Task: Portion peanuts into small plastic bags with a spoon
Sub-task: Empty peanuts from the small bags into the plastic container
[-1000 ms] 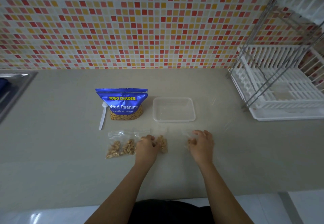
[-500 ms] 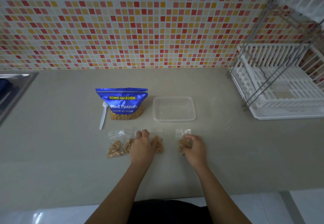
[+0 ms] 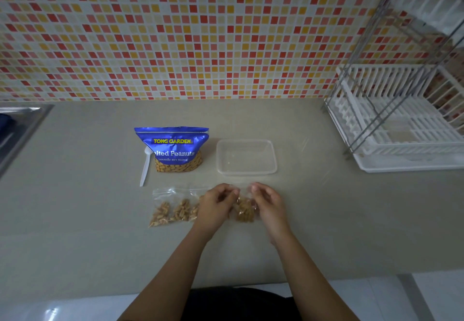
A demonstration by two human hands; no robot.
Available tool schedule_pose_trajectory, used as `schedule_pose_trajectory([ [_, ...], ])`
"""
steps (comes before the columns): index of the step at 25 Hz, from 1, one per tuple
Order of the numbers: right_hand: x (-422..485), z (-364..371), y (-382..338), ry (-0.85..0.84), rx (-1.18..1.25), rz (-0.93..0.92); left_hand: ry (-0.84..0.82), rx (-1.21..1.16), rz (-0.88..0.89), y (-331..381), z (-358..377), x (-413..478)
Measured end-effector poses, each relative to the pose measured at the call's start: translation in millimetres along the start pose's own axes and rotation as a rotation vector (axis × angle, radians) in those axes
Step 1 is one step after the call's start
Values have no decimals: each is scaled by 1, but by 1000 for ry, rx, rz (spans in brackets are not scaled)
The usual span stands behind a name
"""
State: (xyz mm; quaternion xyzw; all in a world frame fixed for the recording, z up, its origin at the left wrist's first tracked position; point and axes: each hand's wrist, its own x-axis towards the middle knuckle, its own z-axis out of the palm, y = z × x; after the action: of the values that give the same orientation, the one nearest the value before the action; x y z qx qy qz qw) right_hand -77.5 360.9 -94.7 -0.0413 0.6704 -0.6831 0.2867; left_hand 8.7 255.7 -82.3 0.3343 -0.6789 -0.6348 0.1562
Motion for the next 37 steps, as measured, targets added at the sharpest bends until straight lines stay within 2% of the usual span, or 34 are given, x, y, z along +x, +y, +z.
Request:
schedule_pose_trajectory([
  [4,1,3,-1,44,-74,-55,1,-31,0,6,3,-1],
  [10,-3,2,-2,45,-254,-212,-5,212,111,11,6,4],
  [13,-6,3,-4,116,-425,-299,40,338,137,15,10,1],
  [21,3,-3,2,209,-428,-268,56,427,134,12,0,4],
  [24,3,-2,2,201,-407,-229,56,380,82,12,-5,5],
  [26,7,-2,3,184,-356,-174,45,260,40,11,-7,5],
  [30,15,-5,5,153,-76,36,-167,-58,-188,1,-7,-6],
  [33,20,-7,19,84,-131,90,-122,104,-180,-14,-2,-5],
  [37,23,-6,38,47,-476,18,34,498,-11,-19,10,2],
])
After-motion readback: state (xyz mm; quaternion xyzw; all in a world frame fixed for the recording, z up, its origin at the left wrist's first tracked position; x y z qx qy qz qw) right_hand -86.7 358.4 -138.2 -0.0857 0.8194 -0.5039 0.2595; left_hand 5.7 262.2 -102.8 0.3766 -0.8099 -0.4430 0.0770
